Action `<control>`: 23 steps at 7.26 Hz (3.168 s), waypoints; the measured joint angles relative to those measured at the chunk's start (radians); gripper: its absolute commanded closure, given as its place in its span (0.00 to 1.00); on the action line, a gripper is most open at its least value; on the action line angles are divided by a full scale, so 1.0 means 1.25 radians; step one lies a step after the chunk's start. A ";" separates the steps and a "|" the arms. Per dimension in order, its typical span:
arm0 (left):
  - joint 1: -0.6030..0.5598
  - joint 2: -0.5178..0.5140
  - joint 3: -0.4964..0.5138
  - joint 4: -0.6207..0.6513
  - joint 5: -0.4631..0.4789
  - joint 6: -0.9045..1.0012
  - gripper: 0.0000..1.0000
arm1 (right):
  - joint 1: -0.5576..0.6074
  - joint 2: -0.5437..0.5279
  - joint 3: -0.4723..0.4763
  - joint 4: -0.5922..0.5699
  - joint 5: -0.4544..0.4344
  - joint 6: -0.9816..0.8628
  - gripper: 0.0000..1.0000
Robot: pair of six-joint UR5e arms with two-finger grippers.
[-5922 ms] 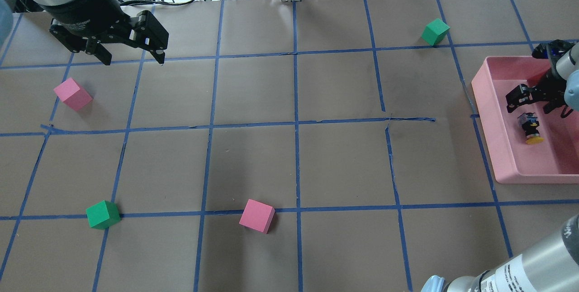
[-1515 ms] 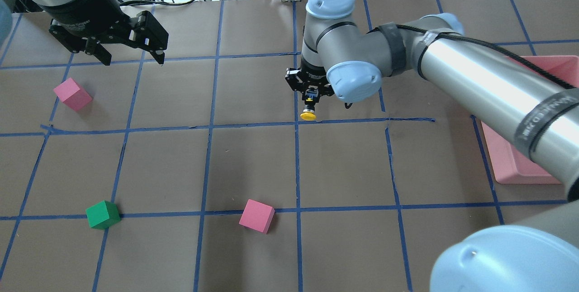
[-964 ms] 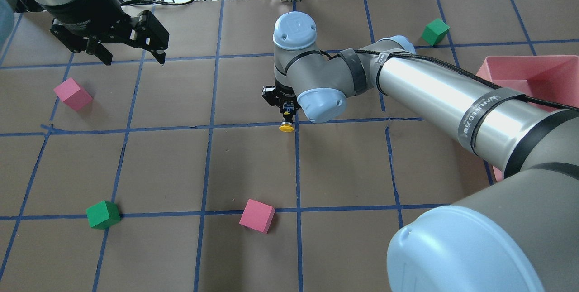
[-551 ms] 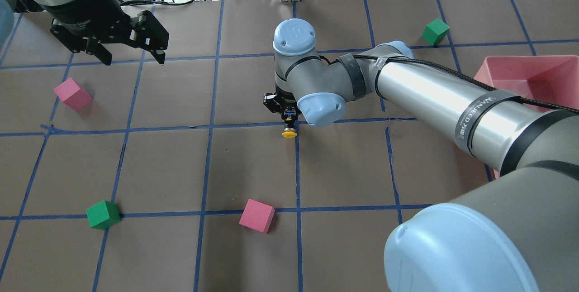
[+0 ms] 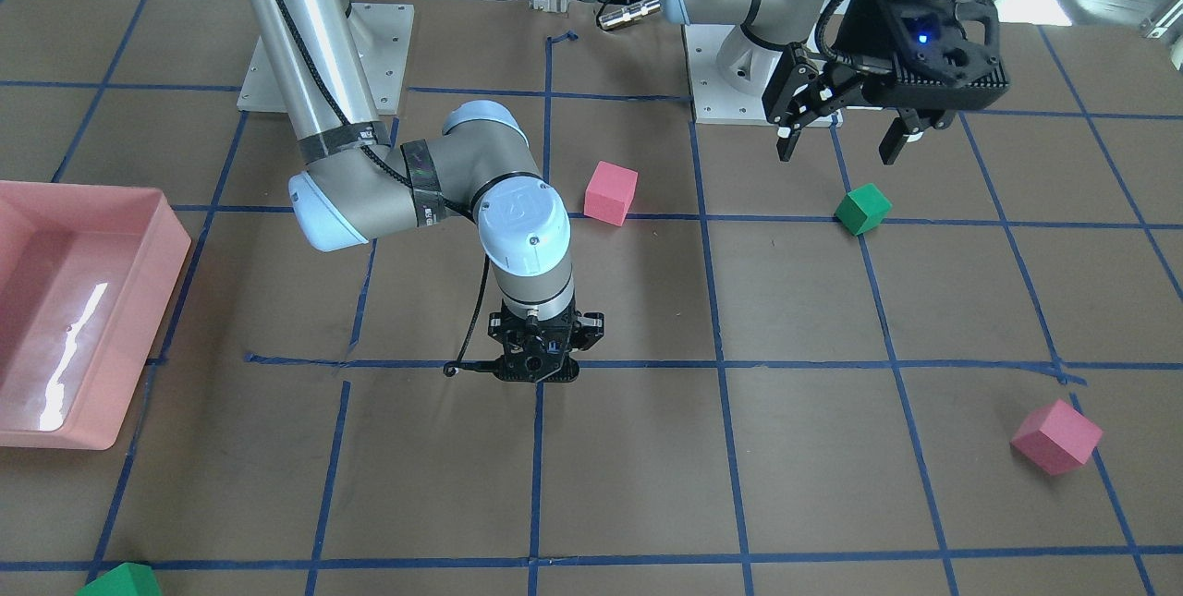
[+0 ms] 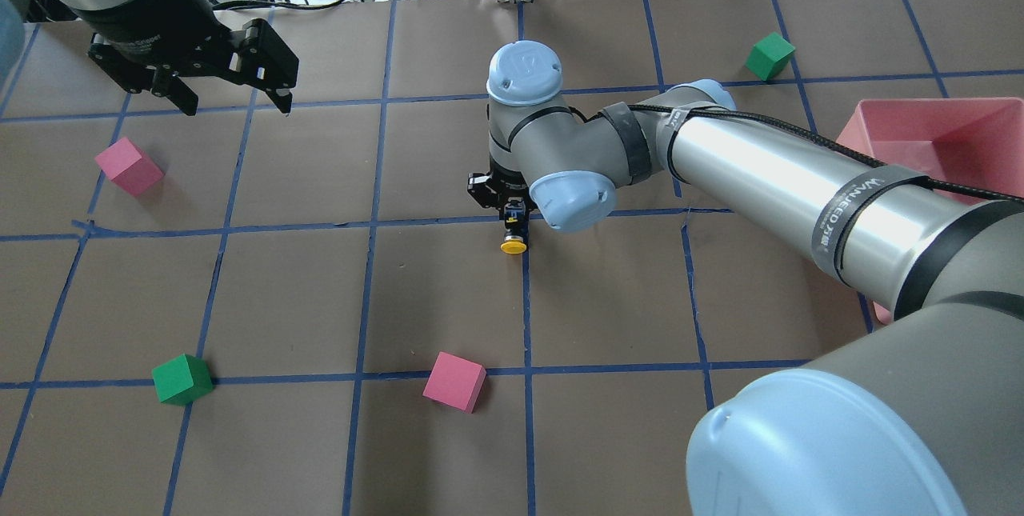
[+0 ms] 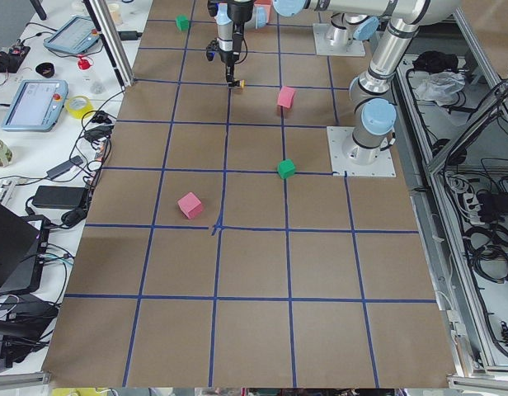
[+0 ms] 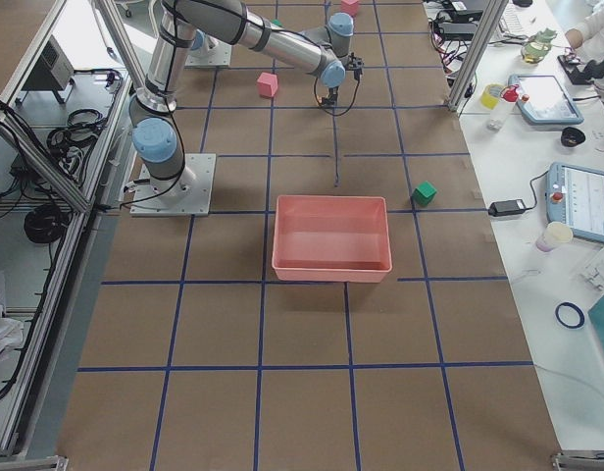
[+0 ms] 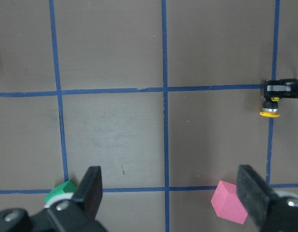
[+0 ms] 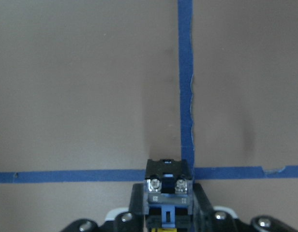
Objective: Align button upright
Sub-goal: 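Carry the switch out of the box toward the table center, then lower the switch onto the table and open the right gripper, then raise the right gripper and withdraw it away from the switch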
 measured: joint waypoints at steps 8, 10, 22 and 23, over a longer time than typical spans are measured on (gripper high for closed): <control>-0.001 -0.002 0.006 -0.001 0.000 -0.003 0.00 | -0.125 -0.245 0.013 0.254 -0.013 -0.217 0.22; -0.002 -0.001 0.003 -0.001 0.002 -0.016 0.00 | -0.231 -0.344 -0.012 0.392 -0.038 -0.337 0.22; -0.004 -0.004 -0.007 -0.001 0.001 -0.032 0.00 | -0.266 -0.420 -0.157 0.597 -0.093 -0.373 0.00; -0.004 -0.004 -0.010 0.000 0.001 -0.032 0.00 | -0.265 -0.420 -0.156 0.598 -0.080 -0.372 0.00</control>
